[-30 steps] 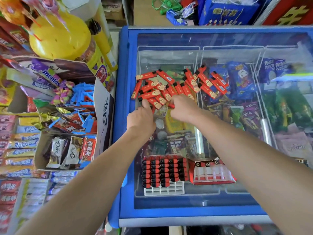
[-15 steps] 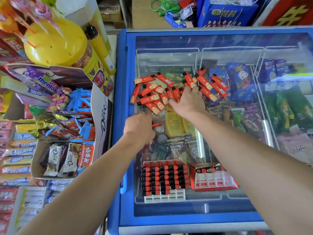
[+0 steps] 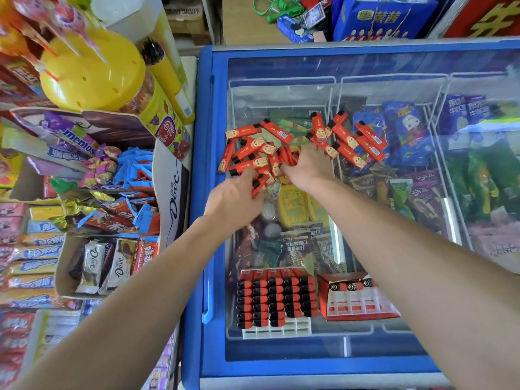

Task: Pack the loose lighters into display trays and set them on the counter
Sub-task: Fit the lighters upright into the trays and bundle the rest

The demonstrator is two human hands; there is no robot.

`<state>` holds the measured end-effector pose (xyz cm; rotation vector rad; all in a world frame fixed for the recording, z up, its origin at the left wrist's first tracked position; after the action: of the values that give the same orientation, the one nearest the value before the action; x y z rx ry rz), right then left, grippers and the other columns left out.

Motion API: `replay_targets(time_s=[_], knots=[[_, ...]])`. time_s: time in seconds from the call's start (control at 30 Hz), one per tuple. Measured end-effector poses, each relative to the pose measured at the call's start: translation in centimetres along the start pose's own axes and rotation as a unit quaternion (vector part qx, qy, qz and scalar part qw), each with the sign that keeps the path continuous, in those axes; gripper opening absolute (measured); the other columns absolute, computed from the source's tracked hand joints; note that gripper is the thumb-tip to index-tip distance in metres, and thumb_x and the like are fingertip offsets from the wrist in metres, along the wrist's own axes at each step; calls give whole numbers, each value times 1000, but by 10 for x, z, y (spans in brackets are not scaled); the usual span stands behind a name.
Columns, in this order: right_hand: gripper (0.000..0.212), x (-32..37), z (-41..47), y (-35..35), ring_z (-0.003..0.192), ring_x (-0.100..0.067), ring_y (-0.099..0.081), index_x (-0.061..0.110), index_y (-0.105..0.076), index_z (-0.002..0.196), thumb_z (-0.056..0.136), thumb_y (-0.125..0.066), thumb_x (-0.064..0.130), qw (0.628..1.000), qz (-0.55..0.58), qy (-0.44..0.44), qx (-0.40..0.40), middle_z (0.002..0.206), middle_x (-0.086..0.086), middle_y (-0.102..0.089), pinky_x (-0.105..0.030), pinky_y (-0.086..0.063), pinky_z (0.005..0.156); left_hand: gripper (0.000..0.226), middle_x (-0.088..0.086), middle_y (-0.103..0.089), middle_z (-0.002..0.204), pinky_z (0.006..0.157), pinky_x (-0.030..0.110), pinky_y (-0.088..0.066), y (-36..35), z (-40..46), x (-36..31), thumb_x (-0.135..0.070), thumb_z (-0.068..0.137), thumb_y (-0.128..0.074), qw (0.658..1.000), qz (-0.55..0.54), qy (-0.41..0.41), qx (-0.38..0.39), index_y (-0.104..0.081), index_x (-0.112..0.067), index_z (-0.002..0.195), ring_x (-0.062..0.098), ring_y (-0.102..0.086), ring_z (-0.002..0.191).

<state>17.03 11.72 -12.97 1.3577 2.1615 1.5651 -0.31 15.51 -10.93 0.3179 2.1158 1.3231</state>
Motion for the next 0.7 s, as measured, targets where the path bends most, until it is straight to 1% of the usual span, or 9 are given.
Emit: replay_targets(time_s=[0.1,0.17,0.23,0.27,0.33,0.4,0.5,0.57,0.7], knots=[[53,-4,-4,-1,97,-30,-65,7,-56,109,87,-73,53,1000,-13,8,12,106,-10,-63,-45,-57,85,28,5,-63,89,62,39,-46,16,8,2,-39,104,-51,997,23,6,-74,-48,-15,119,32,-61,74],[62,-5,-10,-1,98,-31,-62,3,-54,116,86,-74,53,999,-42,21,7,111,-13,-59,-45,-57,85,30,13,-60,119,62,41,-43,19,17,3,-25,105,-53,993,72,23,-87,-44,-11,130,35,-64,83],[71,-4,-16,0,107,-34,-59,0,-47,128,87,-74,52,997,-60,38,-5,121,-16,-54,-45,-55,90,49,23,-38,151,64,40,-48,13,25,6,0,96,-58,989,130,43,-58,-35,-6,139,37,-67,94],[73,-3,-18,0,110,-34,-58,1,-44,131,87,-74,51,996,-74,47,-6,124,-17,-53,-43,-54,91,58,25,-30,155,66,40,-52,9,28,7,7,91,-60,987,150,38,-45,-32,-4,141,38,-67,98],[77,-2,-24,-1,112,-34,-58,1,-39,136,87,-77,47,993,-99,58,-2,124,-17,-53,-41,-54,89,62,24,-28,153,71,40,-59,-3,33,10,9,87,-61,983,181,4,-20,-31,-4,140,39,-64,111],[75,-4,-28,0,102,-32,-61,3,-38,134,86,-79,43,994,-93,54,-1,116,-14,-57,-39,-55,81,52,23,-34,145,72,41,-60,-11,34,10,4,88,-61,974,225,-31,1,-37,-3,134,36,-61,118],[41,-8,-34,3,82,-26,-64,9,-47,102,90,-75,37,996,-79,45,25,89,-6,-60,-38,-57,71,46,19,-39,144,59,38,-49,-6,32,6,-7,94,-61,971,236,-21,7,-40,-9,135,36,-66,88],[28,-14,-36,0,71,-25,-68,12,-51,80,92,-67,30,997,-20,29,64,76,-5,-64,-36,-59,66,43,13,-50,134,61,40,-48,-3,30,0,-16,96,-61,972,231,-24,20,-43,-14,135,35,-65,84],[13,-26,-40,-8,67,-21,-61,12,-53,85,90,-60,23,984,127,-17,127,75,-3,-55,-34,-50,62,38,5,-56,109,71,41,-52,-1,23,-7,-35,92,-66,972,224,-39,58,-52,-18,123,33,-64,93]])
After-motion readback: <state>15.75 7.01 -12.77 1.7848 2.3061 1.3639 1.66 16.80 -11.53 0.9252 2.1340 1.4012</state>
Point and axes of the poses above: each hand's wrist, its own z-axis towards the middle knuckle, its own y-axis out of the back of the hand, x = y × z, the point moved 7 cm from there along z, towards the middle knuckle
